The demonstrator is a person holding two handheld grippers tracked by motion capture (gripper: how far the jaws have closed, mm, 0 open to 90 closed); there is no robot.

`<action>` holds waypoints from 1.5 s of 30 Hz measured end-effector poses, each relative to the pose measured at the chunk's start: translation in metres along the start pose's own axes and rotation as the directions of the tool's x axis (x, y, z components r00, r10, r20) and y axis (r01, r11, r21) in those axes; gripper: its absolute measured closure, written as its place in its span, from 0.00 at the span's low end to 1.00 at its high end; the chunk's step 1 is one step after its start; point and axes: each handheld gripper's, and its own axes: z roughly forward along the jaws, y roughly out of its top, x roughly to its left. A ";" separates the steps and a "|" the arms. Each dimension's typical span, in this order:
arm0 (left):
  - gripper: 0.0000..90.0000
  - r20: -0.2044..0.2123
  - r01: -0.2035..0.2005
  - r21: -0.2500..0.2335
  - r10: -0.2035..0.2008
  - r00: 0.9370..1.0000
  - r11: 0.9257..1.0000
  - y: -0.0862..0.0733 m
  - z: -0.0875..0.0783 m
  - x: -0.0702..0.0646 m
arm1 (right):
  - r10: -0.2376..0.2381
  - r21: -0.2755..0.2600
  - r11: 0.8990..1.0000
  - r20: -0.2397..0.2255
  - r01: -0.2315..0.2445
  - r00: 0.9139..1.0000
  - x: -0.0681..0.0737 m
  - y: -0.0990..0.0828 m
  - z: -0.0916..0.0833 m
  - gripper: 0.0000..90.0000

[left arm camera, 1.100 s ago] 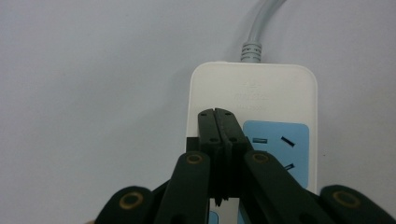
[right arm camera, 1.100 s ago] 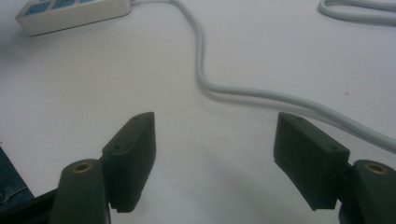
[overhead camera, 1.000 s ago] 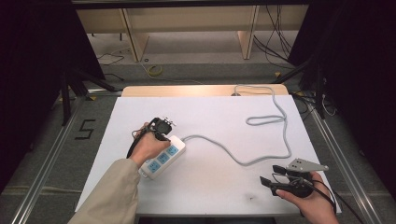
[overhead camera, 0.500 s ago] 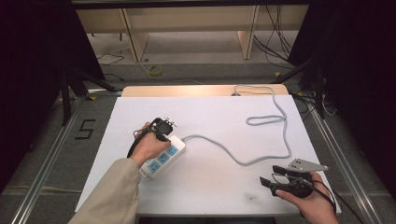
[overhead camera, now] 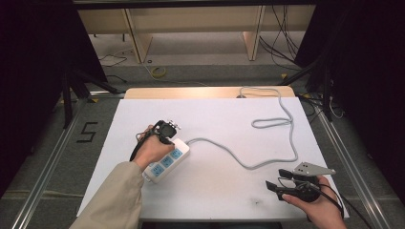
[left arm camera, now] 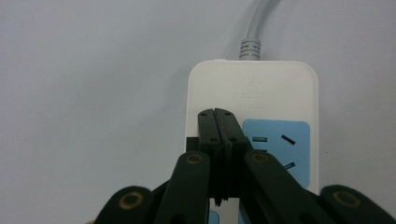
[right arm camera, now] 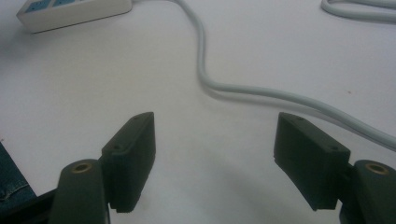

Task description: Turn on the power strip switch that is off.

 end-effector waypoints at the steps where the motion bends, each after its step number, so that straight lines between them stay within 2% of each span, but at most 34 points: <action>1: 1.00 -0.001 -0.002 0.001 0.002 1.000 1.000 0.000 0.000 0.000 | 0.001 0.000 1.000 0.001 -0.001 1.000 0.000 0.000 0.000 0.33; 23: 1.00 -0.007 -0.021 -0.003 0.021 1.000 1.000 0.000 0.000 -0.001 | 0.000 -0.001 1.000 -0.001 0.000 1.000 0.000 0.000 0.000 0.33; 41: 1.00 0.000 -0.015 -0.014 0.015 1.000 1.000 0.000 -0.001 0.001 | -0.002 0.000 1.000 -0.002 0.002 1.000 0.000 0.000 -0.001 0.33; 45: 1.00 0.012 0.007 -0.025 -0.007 1.000 1.000 -0.001 -0.001 0.002 | -0.002 0.000 1.000 -0.003 0.002 1.000 0.000 0.000 0.000 0.33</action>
